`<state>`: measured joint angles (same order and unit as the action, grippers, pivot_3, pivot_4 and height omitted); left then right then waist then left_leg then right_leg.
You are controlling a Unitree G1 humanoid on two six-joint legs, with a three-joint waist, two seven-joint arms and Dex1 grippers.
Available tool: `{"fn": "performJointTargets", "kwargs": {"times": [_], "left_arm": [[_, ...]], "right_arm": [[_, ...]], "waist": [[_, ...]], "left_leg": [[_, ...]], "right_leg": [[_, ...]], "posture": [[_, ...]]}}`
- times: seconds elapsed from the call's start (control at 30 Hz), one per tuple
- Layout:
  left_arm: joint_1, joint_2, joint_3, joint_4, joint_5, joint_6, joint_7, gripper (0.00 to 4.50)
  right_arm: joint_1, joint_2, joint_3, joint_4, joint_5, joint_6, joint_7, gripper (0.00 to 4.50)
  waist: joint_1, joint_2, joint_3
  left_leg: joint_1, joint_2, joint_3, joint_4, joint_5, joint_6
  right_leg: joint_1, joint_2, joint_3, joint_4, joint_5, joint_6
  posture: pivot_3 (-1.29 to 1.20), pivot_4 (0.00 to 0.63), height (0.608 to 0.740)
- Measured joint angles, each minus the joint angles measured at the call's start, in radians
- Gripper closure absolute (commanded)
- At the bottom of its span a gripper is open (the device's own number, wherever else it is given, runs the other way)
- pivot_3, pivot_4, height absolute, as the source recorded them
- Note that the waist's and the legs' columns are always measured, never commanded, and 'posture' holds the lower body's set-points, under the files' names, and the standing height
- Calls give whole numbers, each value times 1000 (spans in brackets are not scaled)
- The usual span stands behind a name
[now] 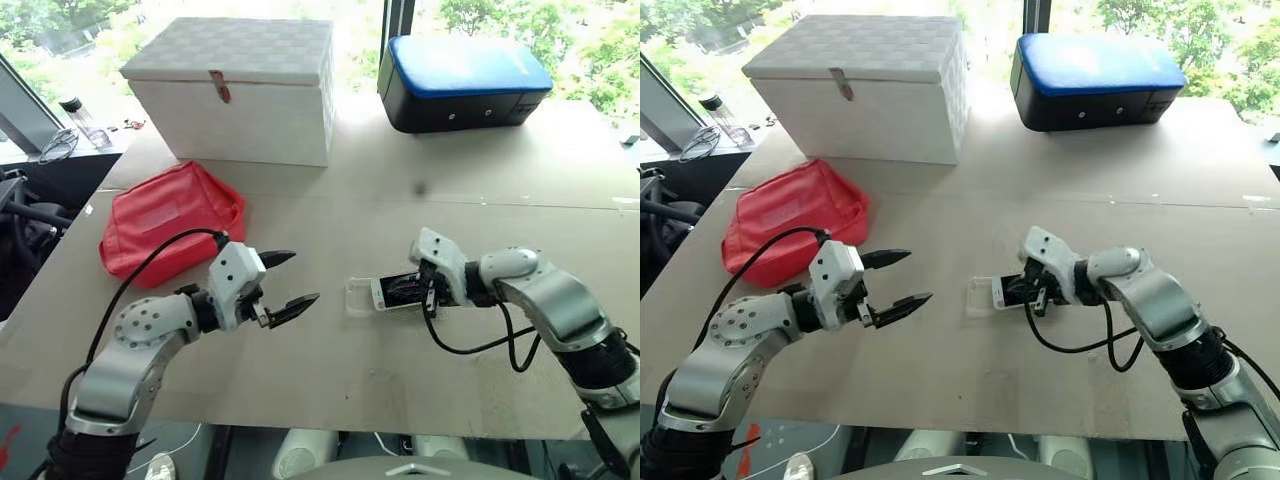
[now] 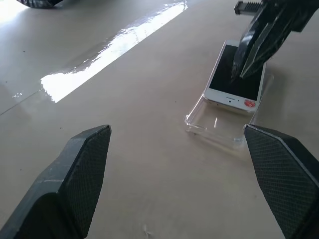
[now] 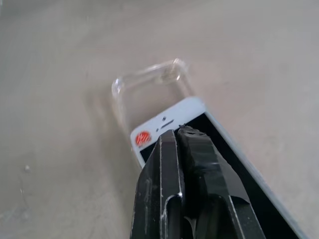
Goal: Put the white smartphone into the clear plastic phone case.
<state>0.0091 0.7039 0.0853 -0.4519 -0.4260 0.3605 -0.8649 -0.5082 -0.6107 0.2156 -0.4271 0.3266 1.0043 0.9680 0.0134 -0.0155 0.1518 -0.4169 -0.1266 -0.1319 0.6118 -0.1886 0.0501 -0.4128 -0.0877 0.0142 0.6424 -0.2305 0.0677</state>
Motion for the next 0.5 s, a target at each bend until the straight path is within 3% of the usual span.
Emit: {"fn": "performJointTargets", "kwargs": {"times": [0.23, 0.5], "left_arm": [[-23, -4, -17, 2, 0, 3, -4, 139], [-46, -9, -23, 17, 0, 3, -8, 139]], "right_arm": [[-58, -142, -12, 66, -71, -78, -58, 4428], [-173, -136, 174, 420, -217, -421, 77, 4428]], "waist": [[1, 0, 1], [-12, 0, 2]], "left_leg": [[0, 0, 1, 0, 0, 0], [0, 0, 2, 0, 2, 2]], "right_leg": [[0, -1, 0, -1, -2, -2], [0, 0, 1, -1, 0, 0]], "posture": [[0, 150, 740], [0, 150, 740]]}}
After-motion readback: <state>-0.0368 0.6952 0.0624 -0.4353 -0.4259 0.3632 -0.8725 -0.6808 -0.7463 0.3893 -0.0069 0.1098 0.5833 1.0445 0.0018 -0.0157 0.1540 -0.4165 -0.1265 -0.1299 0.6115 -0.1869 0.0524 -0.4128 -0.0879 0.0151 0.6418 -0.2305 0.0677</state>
